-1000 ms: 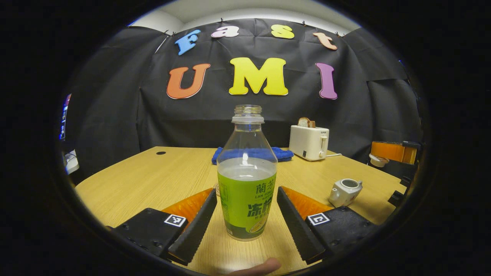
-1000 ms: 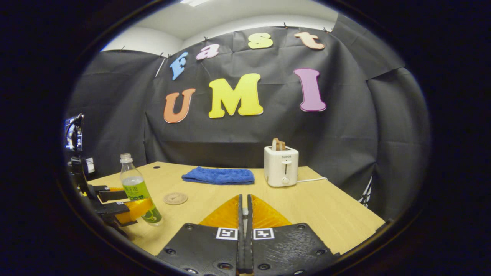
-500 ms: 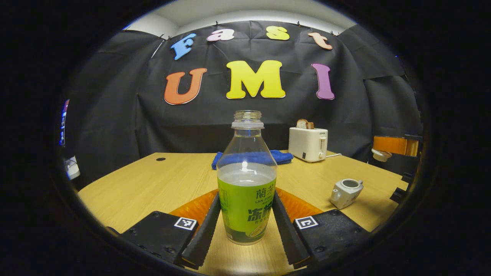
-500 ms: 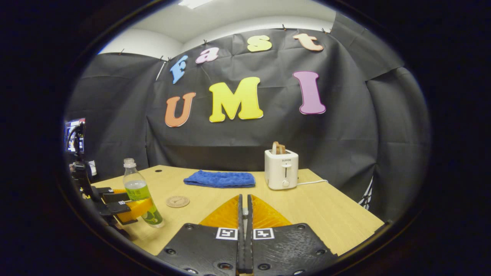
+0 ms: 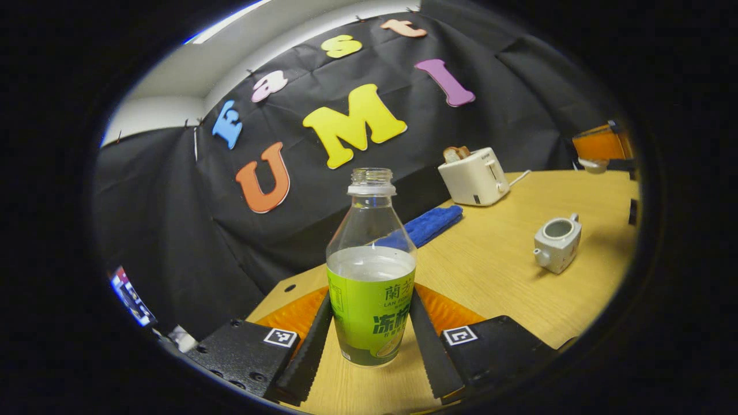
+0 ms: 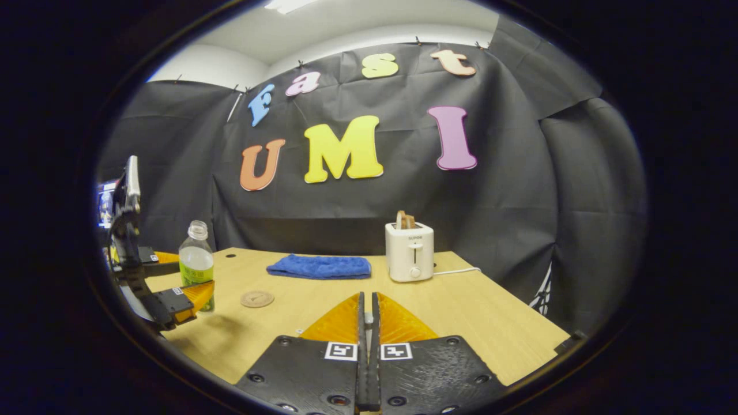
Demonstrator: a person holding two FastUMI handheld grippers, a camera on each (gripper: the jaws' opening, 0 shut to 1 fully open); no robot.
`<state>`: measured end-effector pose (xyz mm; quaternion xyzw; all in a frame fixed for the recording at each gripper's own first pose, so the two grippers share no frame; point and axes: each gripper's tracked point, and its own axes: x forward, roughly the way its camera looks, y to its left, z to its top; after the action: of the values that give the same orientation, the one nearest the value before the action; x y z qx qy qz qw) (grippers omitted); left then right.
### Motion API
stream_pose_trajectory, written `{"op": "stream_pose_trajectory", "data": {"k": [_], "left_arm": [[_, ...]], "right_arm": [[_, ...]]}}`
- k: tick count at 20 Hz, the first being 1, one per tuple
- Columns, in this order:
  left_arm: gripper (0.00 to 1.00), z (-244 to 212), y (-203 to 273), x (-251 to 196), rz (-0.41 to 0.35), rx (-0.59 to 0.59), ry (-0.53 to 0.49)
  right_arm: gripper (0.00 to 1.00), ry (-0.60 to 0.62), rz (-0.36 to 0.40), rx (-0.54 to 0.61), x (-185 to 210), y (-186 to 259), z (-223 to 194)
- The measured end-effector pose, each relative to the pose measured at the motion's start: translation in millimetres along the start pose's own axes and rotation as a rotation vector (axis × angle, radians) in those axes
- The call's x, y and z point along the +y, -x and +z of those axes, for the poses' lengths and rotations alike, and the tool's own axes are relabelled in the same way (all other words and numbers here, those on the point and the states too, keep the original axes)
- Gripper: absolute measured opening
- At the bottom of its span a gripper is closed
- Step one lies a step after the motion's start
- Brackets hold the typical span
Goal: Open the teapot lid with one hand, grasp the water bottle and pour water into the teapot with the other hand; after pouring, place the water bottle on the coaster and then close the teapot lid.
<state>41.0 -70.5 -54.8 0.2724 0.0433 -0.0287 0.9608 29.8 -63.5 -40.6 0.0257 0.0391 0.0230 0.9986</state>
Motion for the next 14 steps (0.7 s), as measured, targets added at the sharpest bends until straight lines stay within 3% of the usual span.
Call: {"op": "stream_pose_trajectory", "data": {"k": [6, 7, 14], "left_arm": [[0.72, 6, -8, -41, -0.092, 0.019, -0.361], [0.76, 8, -9, -46, -0.105, 0.019, -0.425], [0.75, 38, -25, -72, -0.189, -0.060, -0.794]], "right_arm": [[0.00, -0.006, -0.056, 0.006, -35, 8, -9], [0.00, -0.012, -0.059, 0.007, -38, 8, -10], [0.00, -0.020, -0.079, -0.008, -46, 12, -8]]}}
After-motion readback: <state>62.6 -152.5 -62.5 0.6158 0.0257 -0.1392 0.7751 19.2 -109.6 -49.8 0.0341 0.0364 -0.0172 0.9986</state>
